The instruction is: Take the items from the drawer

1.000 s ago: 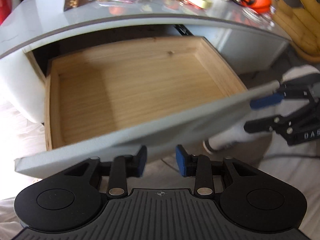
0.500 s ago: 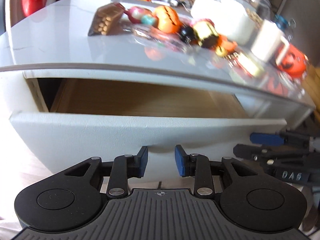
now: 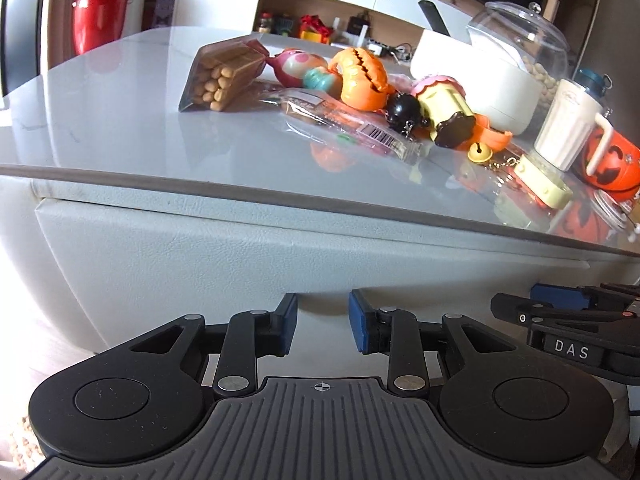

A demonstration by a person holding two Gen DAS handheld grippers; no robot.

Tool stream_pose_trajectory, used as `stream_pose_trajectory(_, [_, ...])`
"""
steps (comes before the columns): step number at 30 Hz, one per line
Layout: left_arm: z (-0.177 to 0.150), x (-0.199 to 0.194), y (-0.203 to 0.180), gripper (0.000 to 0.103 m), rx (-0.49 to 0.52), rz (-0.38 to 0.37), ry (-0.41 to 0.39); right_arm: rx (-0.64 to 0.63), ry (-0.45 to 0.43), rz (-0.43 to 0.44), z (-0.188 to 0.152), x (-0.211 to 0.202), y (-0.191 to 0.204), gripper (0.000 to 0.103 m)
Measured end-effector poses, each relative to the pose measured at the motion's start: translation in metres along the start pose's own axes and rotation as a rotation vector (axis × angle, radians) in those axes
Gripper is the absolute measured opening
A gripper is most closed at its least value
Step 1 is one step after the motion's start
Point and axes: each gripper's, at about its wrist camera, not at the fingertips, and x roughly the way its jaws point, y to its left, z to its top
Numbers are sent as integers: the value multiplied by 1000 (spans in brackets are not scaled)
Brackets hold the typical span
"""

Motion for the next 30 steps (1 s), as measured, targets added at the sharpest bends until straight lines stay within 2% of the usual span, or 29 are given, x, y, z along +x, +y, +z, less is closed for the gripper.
stream_pose_trajectory(11, [-3, -1, -2, 34, 31, -11, -13, 15, -11, 7, -3, -3, -1, 50])
stream_pose_trajectory(14, [-1, 1, -1, 44, 15, -36, -11, 18, -7, 1, -4, -3, -2, 50])
stream_pose_trajectory(17, [-1, 3, -9, 62, 35, -44, -11, 58, -9, -19, -2, -3, -9, 50])
stream_pose_trajectory(19, [-4, 6, -20, 87, 68, -46, -17, 105, -17, -46, 0, -5, -18, 50])
stream_pose_trajectory(21, [-9, 12, -34, 100, 121, -27, -21, 174, -13, -46, 1, -6, -30, 52])
stream_pose_trajectory(25, [-18, 20, -54, 103, 165, 66, -46, 258, -13, -79, -3, -9, -49, 52])
stream_pose_trajectory(28, [-16, 17, -53, 103, 149, 68, -40, 282, -26, -102, -6, -14, -58, 52])
stream_pose_trajectory(30, [-11, 2, -51, 103, 135, 72, -64, 275, -48, -99, -7, -25, -58, 52])
